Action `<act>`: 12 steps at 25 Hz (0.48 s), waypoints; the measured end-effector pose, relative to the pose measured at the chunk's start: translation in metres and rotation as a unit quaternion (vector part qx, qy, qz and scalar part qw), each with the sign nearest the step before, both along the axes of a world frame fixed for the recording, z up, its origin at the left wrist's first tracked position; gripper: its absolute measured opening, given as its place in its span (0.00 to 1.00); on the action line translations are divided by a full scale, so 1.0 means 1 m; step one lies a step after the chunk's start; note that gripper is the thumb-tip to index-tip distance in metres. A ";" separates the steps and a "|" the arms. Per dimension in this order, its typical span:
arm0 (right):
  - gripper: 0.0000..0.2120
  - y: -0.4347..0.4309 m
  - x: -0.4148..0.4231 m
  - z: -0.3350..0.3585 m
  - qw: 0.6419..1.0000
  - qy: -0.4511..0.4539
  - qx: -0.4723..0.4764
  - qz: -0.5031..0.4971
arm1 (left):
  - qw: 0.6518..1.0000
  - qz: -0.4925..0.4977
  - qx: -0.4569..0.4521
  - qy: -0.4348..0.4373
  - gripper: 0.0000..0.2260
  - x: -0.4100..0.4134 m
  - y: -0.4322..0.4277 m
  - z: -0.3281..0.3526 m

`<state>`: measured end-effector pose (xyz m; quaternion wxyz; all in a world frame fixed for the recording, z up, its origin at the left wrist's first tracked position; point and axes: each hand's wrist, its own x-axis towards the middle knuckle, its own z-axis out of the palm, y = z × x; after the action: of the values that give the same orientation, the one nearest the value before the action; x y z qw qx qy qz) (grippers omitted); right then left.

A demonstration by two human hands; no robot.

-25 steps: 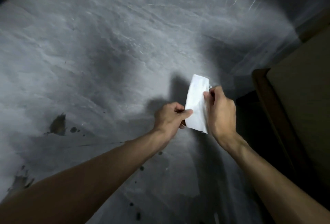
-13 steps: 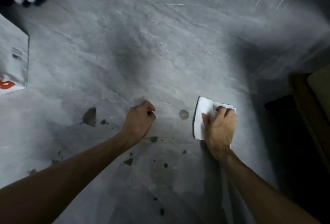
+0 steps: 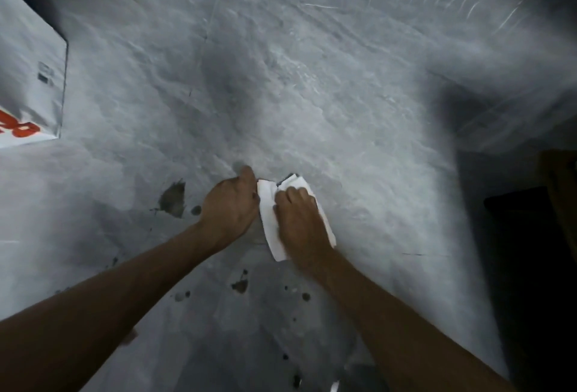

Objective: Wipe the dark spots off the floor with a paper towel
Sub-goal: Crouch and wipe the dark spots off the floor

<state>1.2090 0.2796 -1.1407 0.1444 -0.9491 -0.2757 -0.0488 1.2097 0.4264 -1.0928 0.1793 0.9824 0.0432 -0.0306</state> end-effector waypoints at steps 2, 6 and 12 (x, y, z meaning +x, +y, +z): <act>0.08 -0.044 0.018 0.000 1.000 0.013 -0.006 -0.011 | 1.000 0.026 -0.008 -0.012 0.04 0.005 -0.002 0.000; 0.10 -0.191 0.038 0.004 0.948 0.046 -0.110 -0.295 | 0.999 0.037 -0.031 -0.001 0.03 -0.001 -0.015 -0.003; 0.12 -0.053 0.031 0.010 0.925 0.002 -0.006 -0.380 | 0.992 0.045 -0.109 0.033 0.06 0.009 0.018 0.030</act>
<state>1.2396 0.2266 -1.1310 0.1098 -0.9837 0.1056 -0.0960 1.2188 0.4444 -1.0632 0.2853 0.9524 0.0893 -0.0594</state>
